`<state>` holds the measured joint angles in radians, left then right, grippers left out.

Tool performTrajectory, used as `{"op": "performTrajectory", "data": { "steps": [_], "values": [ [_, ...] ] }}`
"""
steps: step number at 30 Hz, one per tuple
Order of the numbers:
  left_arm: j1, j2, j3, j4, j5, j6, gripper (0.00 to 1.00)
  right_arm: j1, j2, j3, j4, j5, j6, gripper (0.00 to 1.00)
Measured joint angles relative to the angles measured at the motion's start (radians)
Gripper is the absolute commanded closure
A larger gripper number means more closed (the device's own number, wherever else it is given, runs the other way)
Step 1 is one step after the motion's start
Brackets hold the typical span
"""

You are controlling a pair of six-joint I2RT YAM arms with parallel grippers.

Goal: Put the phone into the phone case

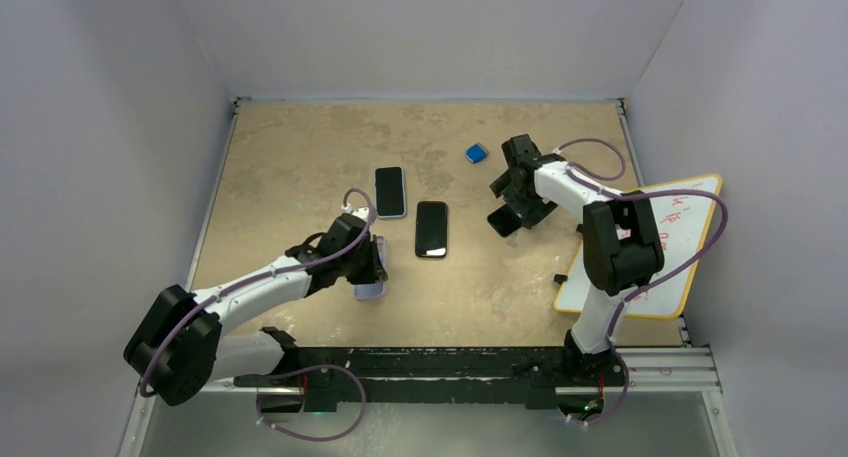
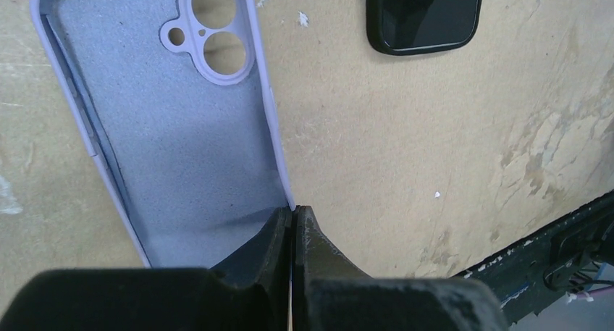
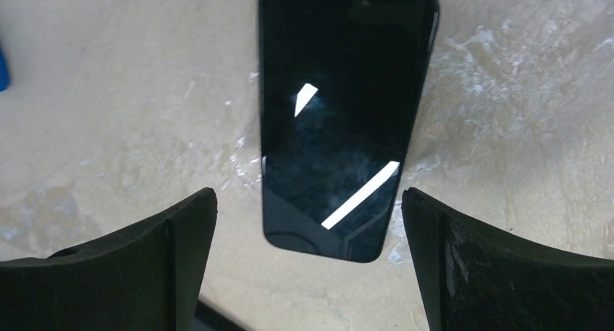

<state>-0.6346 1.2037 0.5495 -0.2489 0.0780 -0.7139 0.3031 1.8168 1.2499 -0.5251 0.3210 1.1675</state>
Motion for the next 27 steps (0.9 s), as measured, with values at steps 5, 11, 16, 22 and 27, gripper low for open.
{"op": "performTrajectory", "data": {
  "steps": [5, 11, 16, 22, 27],
  "values": [
    [-0.023, 0.025, 0.0, 0.021, 0.012, 0.0, 1.0, -0.023, 0.033, 0.001, -0.028, 0.0, 0.023, 0.04],
    [-0.03, 0.042, 0.002, 0.05, 0.032, -0.001, 0.63, -0.039, 0.036, 0.001, -0.044, 0.002, 0.05, 0.06],
    [-0.03, 0.03, 0.006, 0.061, 0.037, 0.0, 0.14, -0.047, 0.047, 0.019, -0.071, 0.002, 0.069, 0.07],
    [-0.03, -0.046, 0.044, 0.007, -0.022, 0.024, 0.01, -0.05, 0.062, 0.038, -0.079, 0.002, 0.085, 0.1],
    [-0.03, -0.104, 0.146, -0.077, -0.141, 0.079, 0.0, -0.052, 0.078, 0.044, -0.079, 0.002, 0.093, 0.14]
  ]
}}
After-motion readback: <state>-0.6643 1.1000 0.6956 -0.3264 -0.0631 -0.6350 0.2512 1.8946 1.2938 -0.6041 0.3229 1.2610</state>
